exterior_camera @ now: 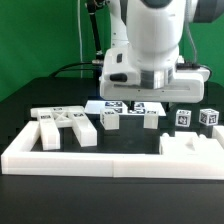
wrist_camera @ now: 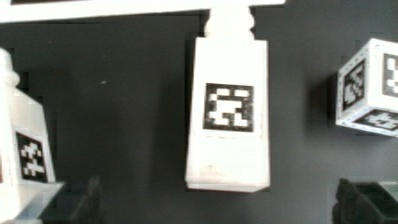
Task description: Assemble chair
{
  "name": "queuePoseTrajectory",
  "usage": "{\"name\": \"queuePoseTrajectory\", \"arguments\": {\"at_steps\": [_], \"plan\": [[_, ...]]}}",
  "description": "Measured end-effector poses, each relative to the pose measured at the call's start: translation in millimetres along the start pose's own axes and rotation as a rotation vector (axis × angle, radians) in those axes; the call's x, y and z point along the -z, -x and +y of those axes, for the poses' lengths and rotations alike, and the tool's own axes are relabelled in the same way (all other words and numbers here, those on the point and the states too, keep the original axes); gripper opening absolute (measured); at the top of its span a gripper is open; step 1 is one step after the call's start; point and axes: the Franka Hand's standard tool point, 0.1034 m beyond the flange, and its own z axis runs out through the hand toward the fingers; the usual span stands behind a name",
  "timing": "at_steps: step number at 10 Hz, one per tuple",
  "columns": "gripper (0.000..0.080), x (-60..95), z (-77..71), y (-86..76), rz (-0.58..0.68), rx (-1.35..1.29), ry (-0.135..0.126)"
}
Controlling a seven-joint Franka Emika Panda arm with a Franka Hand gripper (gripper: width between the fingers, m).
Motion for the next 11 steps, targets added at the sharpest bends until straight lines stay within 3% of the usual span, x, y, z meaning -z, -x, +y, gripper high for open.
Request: {"name": "queuePoseTrajectory", "arguments": {"at_steps": [1,3,11], "plan": [[0.0648,-2.8,-0.3,4.4,-0.083,0.001,0.002],[0.0648,-9.5,-1.0,-2.4,-0.166,0.001,0.006],[0.0648,-40.1,-2.6,-1.0,-0.177,0.001,0.018]]}}
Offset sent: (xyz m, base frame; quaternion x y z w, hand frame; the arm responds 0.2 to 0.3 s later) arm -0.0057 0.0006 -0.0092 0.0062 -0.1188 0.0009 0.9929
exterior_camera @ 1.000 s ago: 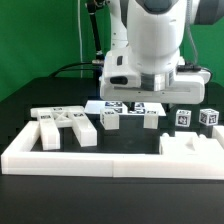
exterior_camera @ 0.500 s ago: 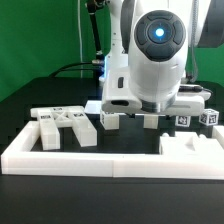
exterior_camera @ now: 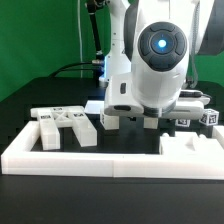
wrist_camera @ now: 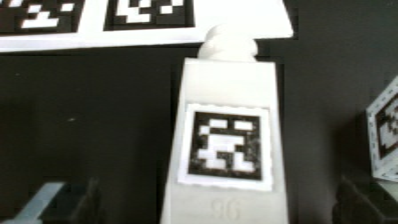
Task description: Assemble chair
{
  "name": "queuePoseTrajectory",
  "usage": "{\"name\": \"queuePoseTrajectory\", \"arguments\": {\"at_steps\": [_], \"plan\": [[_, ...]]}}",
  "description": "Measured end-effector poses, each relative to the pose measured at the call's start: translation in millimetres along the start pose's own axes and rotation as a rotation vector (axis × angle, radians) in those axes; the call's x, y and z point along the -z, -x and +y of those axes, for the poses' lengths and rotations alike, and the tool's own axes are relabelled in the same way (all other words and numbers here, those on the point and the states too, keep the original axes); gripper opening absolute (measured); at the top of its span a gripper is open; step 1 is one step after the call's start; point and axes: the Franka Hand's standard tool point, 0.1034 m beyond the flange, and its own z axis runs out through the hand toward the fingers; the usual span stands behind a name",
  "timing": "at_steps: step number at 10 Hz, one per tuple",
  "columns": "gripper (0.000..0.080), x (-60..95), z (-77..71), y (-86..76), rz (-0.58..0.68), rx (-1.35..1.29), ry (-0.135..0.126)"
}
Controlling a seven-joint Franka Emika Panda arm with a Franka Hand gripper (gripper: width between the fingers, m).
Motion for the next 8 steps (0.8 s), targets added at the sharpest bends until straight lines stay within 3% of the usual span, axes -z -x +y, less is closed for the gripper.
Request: {"name": "queuePoseTrajectory", "arguments": {"at_steps": [1,3,4,5,8], "plan": [[0.0648,-1.0,0.1,0.2,-0.001,0.000,0.000],[0.0379,-1.9,-0.2,0.5,-0.003,0.000,0.001],[0.0379,-1.8,-0.1,0.4,-0.003,0.000,0.001],[0.0288,-0.7,0.2,0.0,0.000,0.000,0.000],[0.0288,5.9,-0.2,-2.6,0.013,0.001,-0.001]]}}
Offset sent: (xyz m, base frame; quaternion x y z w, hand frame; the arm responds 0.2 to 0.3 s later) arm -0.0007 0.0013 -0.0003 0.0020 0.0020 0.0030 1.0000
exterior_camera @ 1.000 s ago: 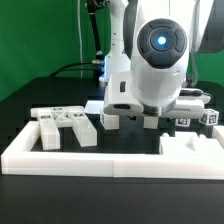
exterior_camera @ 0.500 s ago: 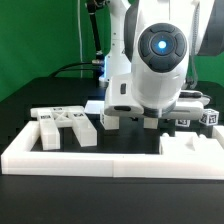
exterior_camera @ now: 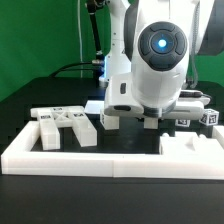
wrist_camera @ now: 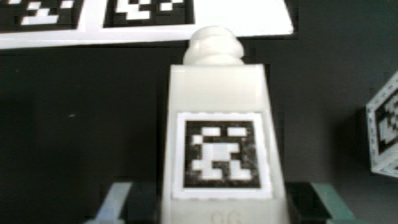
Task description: Assemble chair
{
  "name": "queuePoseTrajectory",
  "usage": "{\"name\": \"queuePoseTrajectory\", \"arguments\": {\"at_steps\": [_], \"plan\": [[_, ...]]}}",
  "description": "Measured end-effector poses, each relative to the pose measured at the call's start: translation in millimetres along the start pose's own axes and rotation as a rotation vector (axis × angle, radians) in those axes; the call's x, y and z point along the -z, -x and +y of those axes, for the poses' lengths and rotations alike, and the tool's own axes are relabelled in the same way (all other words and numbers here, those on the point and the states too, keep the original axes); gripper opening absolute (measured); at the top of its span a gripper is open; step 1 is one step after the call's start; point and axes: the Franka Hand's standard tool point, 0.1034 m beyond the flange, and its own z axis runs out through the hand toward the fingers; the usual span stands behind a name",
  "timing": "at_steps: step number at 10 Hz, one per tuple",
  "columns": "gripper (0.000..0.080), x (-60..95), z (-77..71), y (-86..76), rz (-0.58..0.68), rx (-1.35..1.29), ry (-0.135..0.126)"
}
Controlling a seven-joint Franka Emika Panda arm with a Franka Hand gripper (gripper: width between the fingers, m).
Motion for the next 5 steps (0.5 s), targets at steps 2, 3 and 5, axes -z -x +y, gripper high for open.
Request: {"name": "queuePoseTrajectory", "arguments": {"at_steps": [2,3,5], "plan": [[0.0288,21.4,-2.0,2.9,0.007,0.011,-0.003],[0.0288,41.4,-5.1,6.3,0.021,0.017,-0.004],[0.0290,67.2,-8.5,14.0,0.050,0.025,-0.007]]}}
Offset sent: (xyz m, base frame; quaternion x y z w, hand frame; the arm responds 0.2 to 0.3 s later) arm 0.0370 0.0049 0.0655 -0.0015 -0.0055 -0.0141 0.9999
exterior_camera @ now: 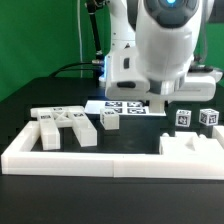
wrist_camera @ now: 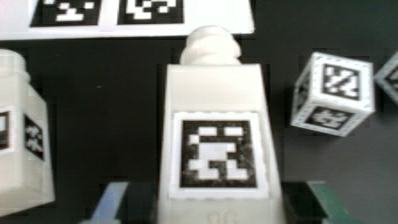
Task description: Assemble chair
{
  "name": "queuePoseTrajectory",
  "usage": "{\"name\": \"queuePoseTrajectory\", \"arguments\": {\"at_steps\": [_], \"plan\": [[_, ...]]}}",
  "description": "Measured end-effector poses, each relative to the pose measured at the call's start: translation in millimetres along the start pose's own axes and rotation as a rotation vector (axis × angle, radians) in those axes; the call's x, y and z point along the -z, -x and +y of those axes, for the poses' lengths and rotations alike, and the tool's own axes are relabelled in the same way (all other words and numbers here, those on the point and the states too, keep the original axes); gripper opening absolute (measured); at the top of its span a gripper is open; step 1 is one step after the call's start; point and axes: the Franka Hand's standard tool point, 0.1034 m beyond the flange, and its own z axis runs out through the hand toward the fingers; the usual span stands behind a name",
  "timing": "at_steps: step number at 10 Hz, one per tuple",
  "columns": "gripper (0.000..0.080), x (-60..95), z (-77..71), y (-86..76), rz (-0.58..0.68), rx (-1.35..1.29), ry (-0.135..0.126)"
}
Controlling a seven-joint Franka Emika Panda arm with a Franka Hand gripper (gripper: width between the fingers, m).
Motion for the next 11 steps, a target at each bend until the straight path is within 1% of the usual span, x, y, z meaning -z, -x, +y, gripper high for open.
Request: {"name": "queuePoseTrajectory", "arguments": {"at_steps": [1,2,3,4,5,6,7,8,9,11], "plan": [[0.0290,-1.2,0.3,-5.8,0.035,-0.001,0.000],[0.0290,-2.0,0.5,-5.7,0.035,-0.001,0.000],[0.0290,1.5,0.1,-10.9,0.075,-0.001,0.000],[0.0290,6.1,-0.6,-18.4,0.164,0.000,-0.001],[0.0290,6.5,-0.7,-16.9,0.221,0.001,-0.001],[0.0290,12.6,-1.4,-15.4,0.279,0.004,0.001],[0.0290,30.0,-4.6,-11.3,0.318,0.010,0.000],[0.0290,49.0,-7.5,-12.1,0.411,0.015,-0.003],[0.0290,60.8,-8.8,-7.5,0.490,0.018,-0.006],[0.0290,64.9,-8.6,-14.7,0.653,0.019,-0.005]]}}
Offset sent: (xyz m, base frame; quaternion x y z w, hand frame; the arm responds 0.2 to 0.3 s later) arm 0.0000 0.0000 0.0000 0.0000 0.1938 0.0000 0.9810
